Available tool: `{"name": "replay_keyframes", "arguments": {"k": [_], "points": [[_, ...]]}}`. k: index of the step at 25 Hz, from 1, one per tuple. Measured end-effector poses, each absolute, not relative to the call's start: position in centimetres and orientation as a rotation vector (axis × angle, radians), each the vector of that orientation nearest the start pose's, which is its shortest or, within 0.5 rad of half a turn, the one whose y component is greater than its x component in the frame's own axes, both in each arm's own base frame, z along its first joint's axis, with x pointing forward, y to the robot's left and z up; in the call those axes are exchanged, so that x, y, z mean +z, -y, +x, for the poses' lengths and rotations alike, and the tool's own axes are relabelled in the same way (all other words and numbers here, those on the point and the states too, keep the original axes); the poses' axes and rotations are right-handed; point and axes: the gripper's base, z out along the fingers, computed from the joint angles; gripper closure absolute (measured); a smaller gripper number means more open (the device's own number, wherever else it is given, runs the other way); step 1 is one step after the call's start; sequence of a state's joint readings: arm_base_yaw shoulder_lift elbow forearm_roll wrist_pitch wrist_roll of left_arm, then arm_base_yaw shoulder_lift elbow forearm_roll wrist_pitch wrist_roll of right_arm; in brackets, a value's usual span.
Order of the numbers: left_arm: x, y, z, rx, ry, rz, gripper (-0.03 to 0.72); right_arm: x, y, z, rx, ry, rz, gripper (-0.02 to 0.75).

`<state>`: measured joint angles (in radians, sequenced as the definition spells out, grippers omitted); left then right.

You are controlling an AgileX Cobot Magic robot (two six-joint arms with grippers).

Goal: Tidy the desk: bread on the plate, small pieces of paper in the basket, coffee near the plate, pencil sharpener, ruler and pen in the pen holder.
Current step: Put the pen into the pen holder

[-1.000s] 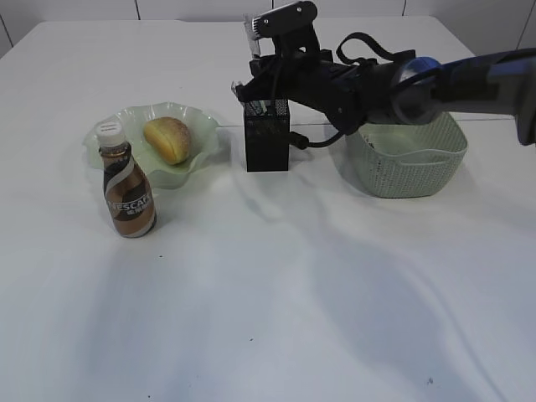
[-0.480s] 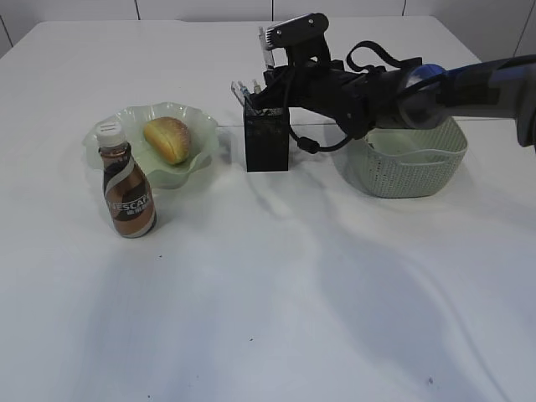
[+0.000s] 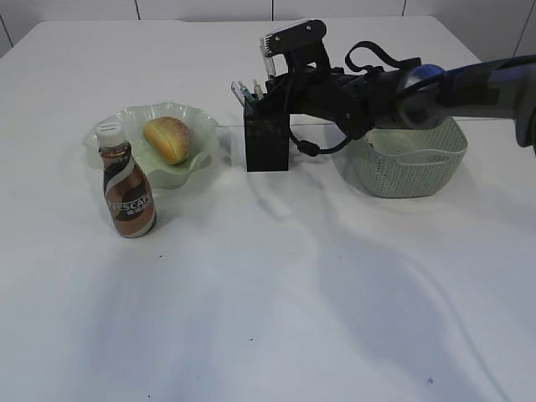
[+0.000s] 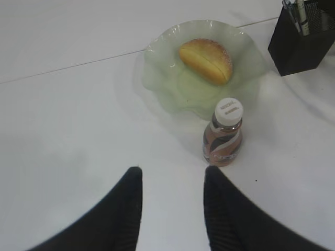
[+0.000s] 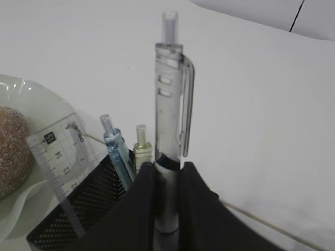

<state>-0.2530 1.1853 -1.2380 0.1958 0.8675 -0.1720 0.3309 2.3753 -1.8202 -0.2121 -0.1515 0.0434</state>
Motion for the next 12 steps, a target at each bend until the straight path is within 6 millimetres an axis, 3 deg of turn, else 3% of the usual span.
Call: {"name": "replay_keyframes", "arguments": {"k": [4, 9, 11, 12], "points": [[39.67, 4.76, 23.82, 0.015, -2.274, 0.160, 0.414, 16.75, -18.10, 51.92, 0.148, -1.849, -0.475, 0.631], [39.68, 4.77, 23.83, 0.014, -2.272, 0.161, 0.414, 16.63, -18.38, 51.77, 0.168, -1.870, -0.455, 0.535], [39.68, 4.77, 23.83, 0.014, -2.272, 0.161, 0.414, 16.63, -18.38, 51.77, 0.169, -1.870, -0.453, 0.535], [39.68, 4.77, 23.83, 0.014, -2.271, 0.161, 0.414, 16.55, -18.46, 51.71, 0.172, -1.881, -0.450, 0.456]]}}
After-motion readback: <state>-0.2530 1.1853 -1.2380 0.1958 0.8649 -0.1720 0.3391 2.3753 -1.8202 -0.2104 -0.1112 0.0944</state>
